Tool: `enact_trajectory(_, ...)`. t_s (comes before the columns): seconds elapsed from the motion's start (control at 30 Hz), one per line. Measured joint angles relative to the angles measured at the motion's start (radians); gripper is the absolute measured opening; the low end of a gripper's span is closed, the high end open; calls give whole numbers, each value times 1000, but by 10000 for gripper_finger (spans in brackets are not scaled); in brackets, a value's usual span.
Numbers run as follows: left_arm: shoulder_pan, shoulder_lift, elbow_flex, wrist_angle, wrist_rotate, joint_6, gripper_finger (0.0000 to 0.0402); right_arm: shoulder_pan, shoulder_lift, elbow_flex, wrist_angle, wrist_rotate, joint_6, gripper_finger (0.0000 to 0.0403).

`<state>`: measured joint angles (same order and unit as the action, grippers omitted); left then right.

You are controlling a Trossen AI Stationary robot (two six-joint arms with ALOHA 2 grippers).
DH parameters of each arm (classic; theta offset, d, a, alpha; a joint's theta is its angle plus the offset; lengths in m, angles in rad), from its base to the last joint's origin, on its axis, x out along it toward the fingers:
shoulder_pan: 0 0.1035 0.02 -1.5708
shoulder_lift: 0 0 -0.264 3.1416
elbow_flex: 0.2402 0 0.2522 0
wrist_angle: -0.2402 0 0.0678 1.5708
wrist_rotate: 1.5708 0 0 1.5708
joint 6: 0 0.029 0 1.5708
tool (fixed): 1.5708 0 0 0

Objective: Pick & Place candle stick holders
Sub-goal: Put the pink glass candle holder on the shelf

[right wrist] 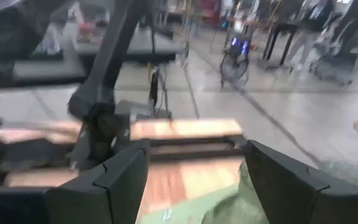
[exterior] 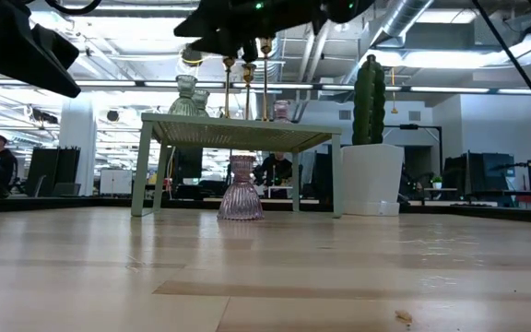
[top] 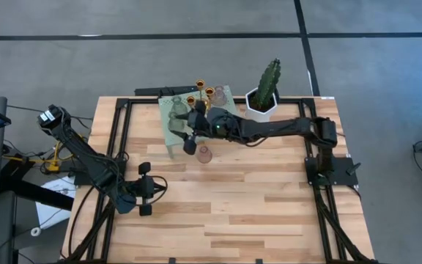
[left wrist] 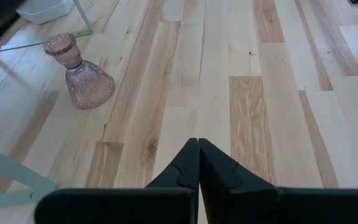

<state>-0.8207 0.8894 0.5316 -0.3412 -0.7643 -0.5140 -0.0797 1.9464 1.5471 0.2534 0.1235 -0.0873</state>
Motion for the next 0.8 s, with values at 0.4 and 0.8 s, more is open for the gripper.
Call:
enact_trajectory(0.4,0,0,0,1,-1,0,2,99,-145,0,-603,-233,85,221)
enact_trajectory(0.8,1,88,-1,12,-133,4,2,296,-233,-314,-695,229,276,16)
